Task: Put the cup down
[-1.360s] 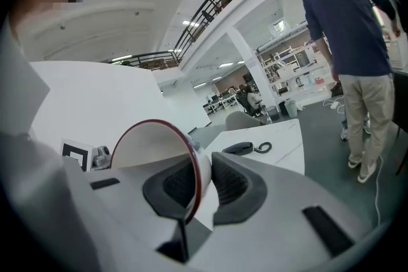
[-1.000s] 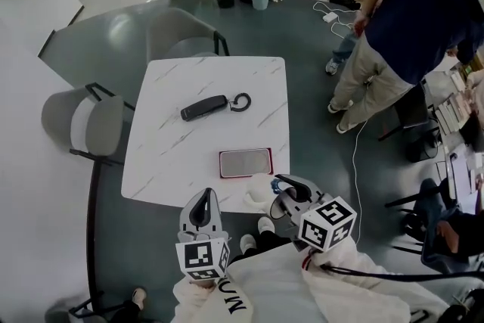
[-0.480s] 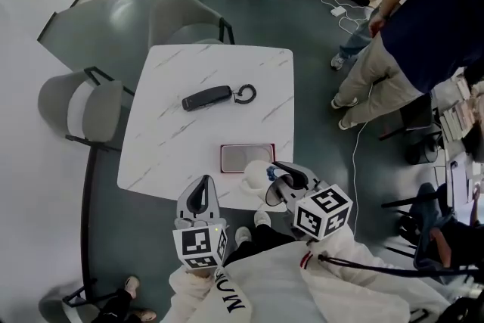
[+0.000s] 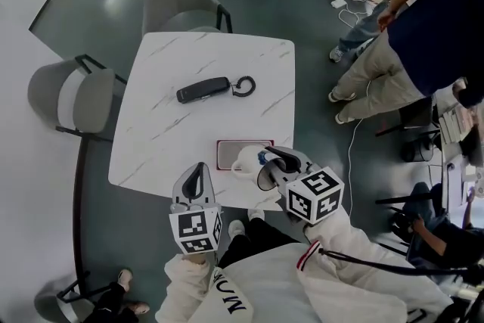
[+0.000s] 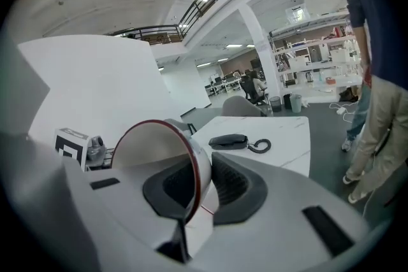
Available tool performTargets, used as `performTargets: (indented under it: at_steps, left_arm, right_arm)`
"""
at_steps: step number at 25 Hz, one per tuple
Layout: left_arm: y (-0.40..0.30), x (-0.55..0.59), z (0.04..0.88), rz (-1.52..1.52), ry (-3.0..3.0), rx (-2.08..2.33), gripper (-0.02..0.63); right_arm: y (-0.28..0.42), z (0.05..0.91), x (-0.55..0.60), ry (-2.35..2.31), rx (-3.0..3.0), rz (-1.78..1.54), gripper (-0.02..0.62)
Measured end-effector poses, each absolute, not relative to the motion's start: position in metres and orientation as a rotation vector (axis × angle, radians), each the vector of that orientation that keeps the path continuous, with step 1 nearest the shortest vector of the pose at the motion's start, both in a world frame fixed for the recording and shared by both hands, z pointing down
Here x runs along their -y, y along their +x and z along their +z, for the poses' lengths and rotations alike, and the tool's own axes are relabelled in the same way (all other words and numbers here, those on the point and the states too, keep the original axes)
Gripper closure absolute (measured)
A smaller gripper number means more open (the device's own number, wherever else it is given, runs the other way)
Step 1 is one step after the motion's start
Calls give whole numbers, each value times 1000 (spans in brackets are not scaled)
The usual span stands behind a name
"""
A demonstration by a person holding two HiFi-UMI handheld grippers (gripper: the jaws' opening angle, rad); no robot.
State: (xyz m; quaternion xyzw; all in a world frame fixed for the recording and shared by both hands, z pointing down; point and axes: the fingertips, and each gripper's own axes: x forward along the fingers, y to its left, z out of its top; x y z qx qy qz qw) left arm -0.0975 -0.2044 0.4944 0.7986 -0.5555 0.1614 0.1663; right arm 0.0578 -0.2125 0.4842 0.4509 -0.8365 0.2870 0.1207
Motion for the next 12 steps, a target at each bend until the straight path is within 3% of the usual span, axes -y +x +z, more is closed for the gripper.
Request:
performTargets:
  at_steps: [12]
  left_arm:
    - [-106,222,549,553,2180,1586,595]
  right_arm:
    - [39,538,242,1150,2330,765,551]
